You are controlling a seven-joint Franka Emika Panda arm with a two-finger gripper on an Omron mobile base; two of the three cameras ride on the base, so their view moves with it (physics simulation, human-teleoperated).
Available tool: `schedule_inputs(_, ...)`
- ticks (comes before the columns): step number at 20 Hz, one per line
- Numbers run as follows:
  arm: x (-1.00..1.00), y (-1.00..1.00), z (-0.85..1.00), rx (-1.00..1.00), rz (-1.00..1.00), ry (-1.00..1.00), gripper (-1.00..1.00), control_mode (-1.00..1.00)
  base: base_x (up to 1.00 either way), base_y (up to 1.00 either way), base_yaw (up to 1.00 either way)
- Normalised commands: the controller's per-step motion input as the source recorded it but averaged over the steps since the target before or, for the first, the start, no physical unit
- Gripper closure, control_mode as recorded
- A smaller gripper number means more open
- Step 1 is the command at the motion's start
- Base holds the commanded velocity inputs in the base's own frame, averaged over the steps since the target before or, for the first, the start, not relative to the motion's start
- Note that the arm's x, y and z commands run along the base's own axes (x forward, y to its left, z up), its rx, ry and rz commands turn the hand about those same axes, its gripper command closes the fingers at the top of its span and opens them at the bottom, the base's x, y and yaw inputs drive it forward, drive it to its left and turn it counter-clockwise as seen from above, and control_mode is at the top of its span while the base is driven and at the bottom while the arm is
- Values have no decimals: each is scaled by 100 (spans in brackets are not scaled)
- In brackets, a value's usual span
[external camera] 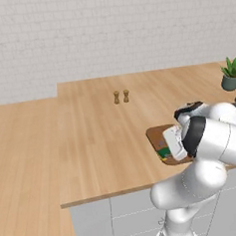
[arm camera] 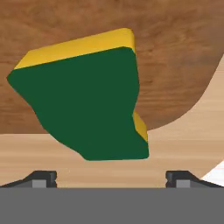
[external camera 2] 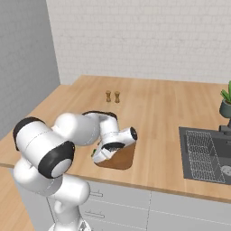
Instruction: Pick up the sponge from the counter and clean the cutting board by briefly scrubbing or pressing down on the cutting board. Once finished, release the sponge.
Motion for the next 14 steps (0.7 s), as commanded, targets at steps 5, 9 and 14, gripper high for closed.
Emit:
schedule_inputs(5, -1, 0, 57, -1, 3, 0, -100, -100, 0, 0, 0)
schedule_inputs(9, -39, 0, 81, -3, 0, 0, -100, -100, 0, 0, 0)
schedule_inputs(14, -45, 1, 97, -6, 0, -16, -100, -100, 0, 0, 0)
